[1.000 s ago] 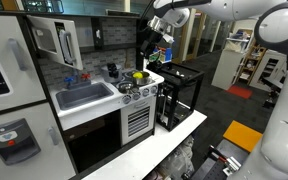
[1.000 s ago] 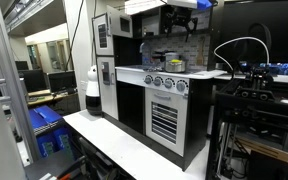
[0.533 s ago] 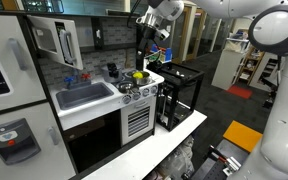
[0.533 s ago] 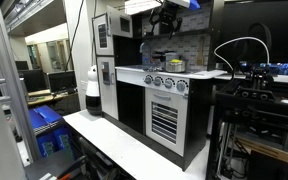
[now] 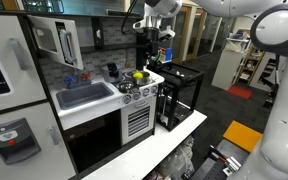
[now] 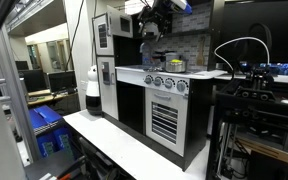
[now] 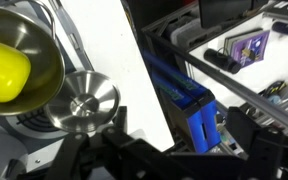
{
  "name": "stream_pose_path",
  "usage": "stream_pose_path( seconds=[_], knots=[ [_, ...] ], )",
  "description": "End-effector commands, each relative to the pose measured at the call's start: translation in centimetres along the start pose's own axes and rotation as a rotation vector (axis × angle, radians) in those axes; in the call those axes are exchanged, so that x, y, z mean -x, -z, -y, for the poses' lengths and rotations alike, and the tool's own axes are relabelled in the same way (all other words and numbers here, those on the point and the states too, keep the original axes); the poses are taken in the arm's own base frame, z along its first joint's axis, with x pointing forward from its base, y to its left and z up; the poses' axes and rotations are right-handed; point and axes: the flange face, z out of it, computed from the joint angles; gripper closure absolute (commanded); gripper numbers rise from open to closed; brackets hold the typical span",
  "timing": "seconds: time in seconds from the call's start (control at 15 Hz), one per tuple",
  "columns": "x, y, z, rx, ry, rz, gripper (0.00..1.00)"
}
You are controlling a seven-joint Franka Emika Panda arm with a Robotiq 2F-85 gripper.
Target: Remove the yellow object from the silver pot and put it on the right cupboard
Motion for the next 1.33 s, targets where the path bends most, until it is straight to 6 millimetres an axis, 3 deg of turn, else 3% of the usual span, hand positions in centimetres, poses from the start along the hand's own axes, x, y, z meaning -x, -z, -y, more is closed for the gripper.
stream_pose_path(
  seconds=[0.0,0.13,0.2,0.53,0.87,1.27],
  knots=[
    [3.3,0.2,-0.9,-0.05,0.117,0.153,0.0],
    [4.5,0.7,-1.5,-0.004,0.147,0.269,0.0],
    [3.8,0.0,-0.9,-0.02,0.111,0.196,0.0],
    [4.4,0.5,-1.1,0.002,0.129,0.25,0.0],
    [4.4,2.4,-1.8,0.114,0.312,0.384,0.0],
    [3.0,3.0,-3.4,0.267,0.459,0.516,0.0]
  ],
)
